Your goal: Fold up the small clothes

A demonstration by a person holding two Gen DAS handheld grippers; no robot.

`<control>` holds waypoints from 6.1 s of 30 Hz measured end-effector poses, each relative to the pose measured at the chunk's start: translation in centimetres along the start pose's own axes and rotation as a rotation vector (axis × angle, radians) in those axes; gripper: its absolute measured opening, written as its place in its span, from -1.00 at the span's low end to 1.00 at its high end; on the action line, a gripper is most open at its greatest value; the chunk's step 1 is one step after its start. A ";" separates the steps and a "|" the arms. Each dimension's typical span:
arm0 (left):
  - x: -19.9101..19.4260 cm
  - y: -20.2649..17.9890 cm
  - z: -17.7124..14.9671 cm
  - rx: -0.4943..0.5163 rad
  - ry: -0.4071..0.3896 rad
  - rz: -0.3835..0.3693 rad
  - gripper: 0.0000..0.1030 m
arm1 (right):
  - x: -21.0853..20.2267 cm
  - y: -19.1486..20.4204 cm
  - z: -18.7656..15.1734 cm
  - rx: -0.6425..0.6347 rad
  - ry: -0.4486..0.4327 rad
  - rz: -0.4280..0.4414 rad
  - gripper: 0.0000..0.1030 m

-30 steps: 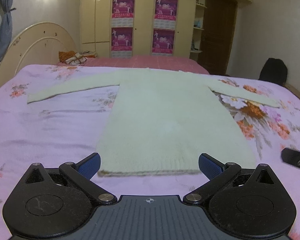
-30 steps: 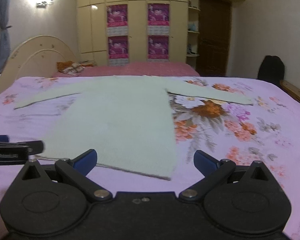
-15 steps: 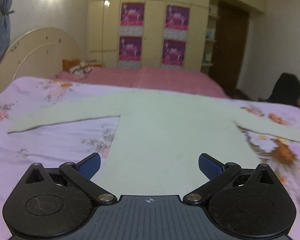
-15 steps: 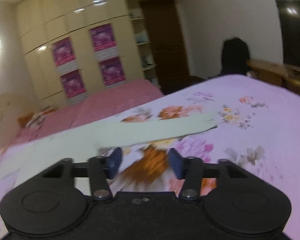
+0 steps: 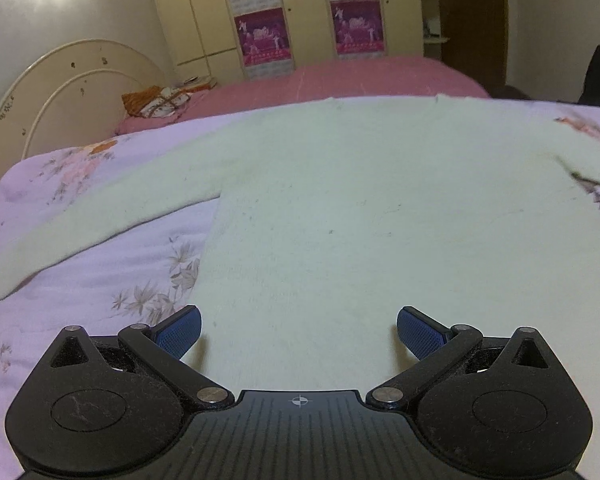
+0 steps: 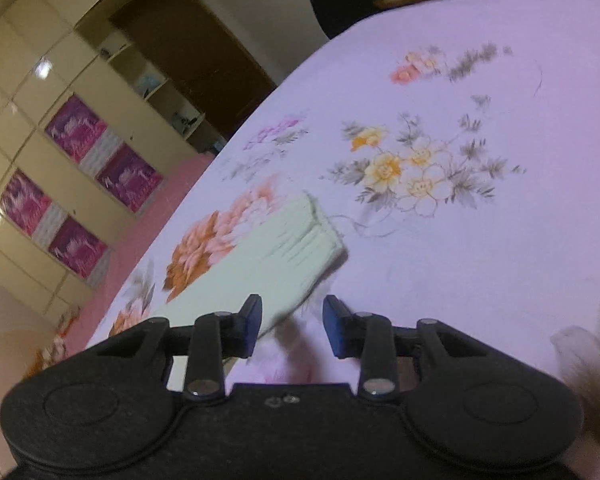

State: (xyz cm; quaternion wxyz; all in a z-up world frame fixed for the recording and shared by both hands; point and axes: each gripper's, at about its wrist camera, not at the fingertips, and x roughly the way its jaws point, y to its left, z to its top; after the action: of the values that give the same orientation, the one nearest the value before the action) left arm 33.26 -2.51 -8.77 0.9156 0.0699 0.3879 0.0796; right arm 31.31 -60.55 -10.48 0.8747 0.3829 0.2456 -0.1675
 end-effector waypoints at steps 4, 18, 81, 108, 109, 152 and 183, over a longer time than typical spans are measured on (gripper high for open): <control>1.6 -0.1 0.4 -0.036 0.041 -0.017 1.00 | 1.2 -0.3 0.2 0.018 -0.008 0.035 -0.44; 0.5 2.8 1.8 -0.084 -0.017 -0.089 1.00 | 1.9 8.9 -0.7 -0.278 -0.037 0.083 -0.91; 17.0 7.4 12.6 -0.308 -0.036 -0.442 -0.96 | 0.6 26.6 -21.6 -0.527 0.150 0.210 -0.38; 19.7 11.2 12.7 -0.271 -0.048 -0.345 -0.96 | 5.0 25.0 -16.0 -0.397 0.101 0.216 -0.37; 19.7 11.2 12.7 -0.270 -0.049 -0.343 -0.96 | 5.1 25.1 -15.9 -0.402 0.100 0.217 -0.42; 21.1 8.1 14.9 -0.115 -0.083 -0.298 -0.97 | 16.9 29.4 -12.2 -0.594 0.209 0.180 -0.87; 12.3 8.6 7.3 -0.263 -0.145 -0.337 -0.96 | 5.8 27.3 -18.6 -0.792 0.156 0.167 -0.45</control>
State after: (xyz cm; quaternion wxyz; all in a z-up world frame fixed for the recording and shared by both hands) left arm 46.18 7.87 -10.74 0.9426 -0.1105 0.3138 -0.0300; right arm 43.61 -29.44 -8.56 0.9437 0.0467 0.3249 0.0410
